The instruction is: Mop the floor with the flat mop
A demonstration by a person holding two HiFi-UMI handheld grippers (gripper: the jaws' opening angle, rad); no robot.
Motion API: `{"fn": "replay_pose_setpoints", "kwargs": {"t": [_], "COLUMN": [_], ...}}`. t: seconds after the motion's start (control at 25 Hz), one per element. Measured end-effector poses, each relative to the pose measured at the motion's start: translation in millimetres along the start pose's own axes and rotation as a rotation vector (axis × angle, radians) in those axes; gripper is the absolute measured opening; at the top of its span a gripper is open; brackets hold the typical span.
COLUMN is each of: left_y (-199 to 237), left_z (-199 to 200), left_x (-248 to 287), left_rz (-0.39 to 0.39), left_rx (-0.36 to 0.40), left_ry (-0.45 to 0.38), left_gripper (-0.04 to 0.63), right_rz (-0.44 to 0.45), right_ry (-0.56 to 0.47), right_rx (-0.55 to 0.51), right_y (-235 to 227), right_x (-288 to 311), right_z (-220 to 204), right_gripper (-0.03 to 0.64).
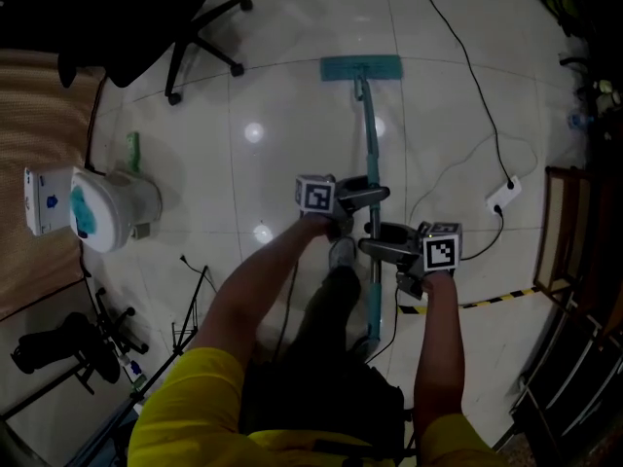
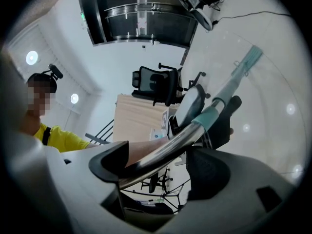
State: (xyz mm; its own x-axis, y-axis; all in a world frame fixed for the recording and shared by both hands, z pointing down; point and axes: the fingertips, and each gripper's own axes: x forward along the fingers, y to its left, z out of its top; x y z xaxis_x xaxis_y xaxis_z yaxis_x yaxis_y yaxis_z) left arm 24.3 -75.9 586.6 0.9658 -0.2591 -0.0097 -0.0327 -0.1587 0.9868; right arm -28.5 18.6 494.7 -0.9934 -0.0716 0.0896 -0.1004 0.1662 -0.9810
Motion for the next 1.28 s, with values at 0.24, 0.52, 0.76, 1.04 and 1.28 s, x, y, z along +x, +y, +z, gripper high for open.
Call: {"fn": "replay_pose_setpoints", "kwargs": {"t": [0.24,0.52,0.76,1.04,1.28], "left_y": [-55.1,-123.0,-138.9,-117.5,-86.2], "left_z": [-89.8,-254.2,-389.2,-454.9,-445.1], "left_x": [-10.9,-15.5,-33.4,-44.5,-42.1], "left_rz": [0.019,-0.014,0.004,0.033,0.075], "left_rx": [0.115,0.097,0.055,-0.055,-0.102], "left_ry": [0.023,-0.033,-0.039,-0.06,-0.067], "left_gripper": [0.446,0.445,0.443,0.442,0.44], "right_rz": [0.013,0.003,0.014,0.018,0.03], "right_ry": [0.078,0.096,0.123,0.14,0.139], "right_rx": [-0.085,-0.087,-0.031,0.068,0.086], "right_y": [49.6,113.5,139.5,121.1,88.9], "right_x": [-23.5,-84.4,-117.3,-125.6,-116.9], "right_z": [-101.6,-257.5,-380.4,-439.0,-430.3], "right_gripper": [0.377,0.379,0.379,0.379,0.38]}}
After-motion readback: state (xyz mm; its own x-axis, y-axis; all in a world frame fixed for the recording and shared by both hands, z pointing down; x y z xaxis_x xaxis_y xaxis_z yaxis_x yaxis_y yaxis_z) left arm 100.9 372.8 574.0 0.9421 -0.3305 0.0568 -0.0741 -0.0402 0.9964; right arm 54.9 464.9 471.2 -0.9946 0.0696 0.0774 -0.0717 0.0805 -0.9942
